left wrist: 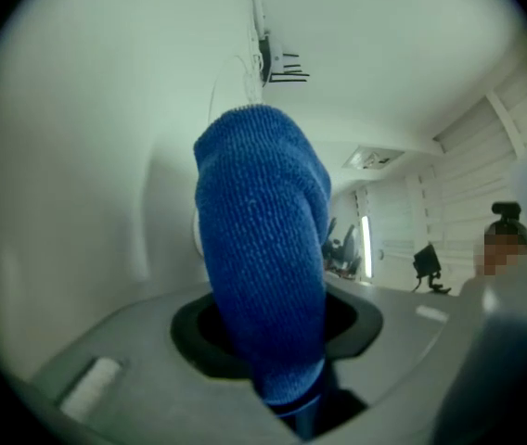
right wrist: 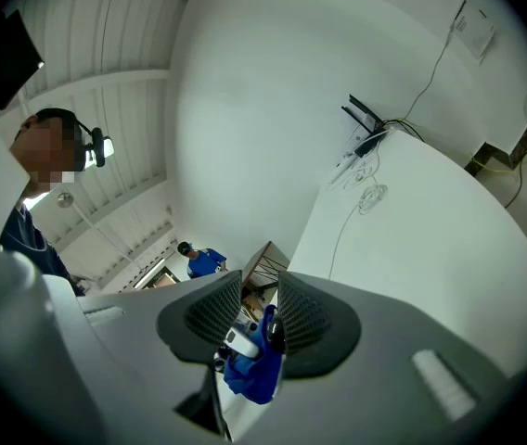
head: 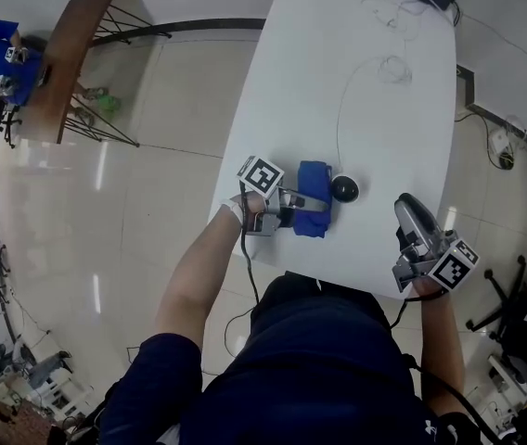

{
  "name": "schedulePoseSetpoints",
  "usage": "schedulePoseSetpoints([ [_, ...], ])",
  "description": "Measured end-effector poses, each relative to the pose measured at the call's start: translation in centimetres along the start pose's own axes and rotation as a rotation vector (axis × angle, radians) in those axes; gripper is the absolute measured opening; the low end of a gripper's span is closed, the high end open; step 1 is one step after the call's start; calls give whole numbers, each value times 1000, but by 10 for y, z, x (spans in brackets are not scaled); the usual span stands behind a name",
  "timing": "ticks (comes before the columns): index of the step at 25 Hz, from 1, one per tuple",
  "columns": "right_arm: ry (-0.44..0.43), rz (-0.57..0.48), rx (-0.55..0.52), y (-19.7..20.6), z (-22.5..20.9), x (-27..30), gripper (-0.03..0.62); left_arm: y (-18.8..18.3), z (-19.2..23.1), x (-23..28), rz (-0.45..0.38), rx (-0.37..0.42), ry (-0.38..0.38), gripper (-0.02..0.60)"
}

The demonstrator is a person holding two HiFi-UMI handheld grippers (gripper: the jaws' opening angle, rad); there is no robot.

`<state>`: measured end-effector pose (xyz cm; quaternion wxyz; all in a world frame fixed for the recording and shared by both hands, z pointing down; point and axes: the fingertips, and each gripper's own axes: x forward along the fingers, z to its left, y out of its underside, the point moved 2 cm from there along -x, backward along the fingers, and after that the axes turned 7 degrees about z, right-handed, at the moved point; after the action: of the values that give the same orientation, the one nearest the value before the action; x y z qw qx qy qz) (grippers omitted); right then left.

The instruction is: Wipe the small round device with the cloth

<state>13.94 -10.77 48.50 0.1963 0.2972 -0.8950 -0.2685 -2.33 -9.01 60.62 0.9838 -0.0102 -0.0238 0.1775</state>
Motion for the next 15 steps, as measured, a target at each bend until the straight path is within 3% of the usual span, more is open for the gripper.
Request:
schedulePoseSetpoints([
  [4, -5, -8, 3, -1, 0, 4, 123, -3, 35, -2, 19, -87, -177, 155],
  [7, -9, -15, 1, 3, 3, 2, 123, -4, 43, -5, -20, -77, -325, 155],
  [12, -9, -31, -1, 1, 0, -5, 117, -17, 24, -23, -97, 181, -743, 156],
  [15, -8, -37, 4, 3, -3, -8, 114, -31, 8, -24, -79, 358, -967, 158],
])
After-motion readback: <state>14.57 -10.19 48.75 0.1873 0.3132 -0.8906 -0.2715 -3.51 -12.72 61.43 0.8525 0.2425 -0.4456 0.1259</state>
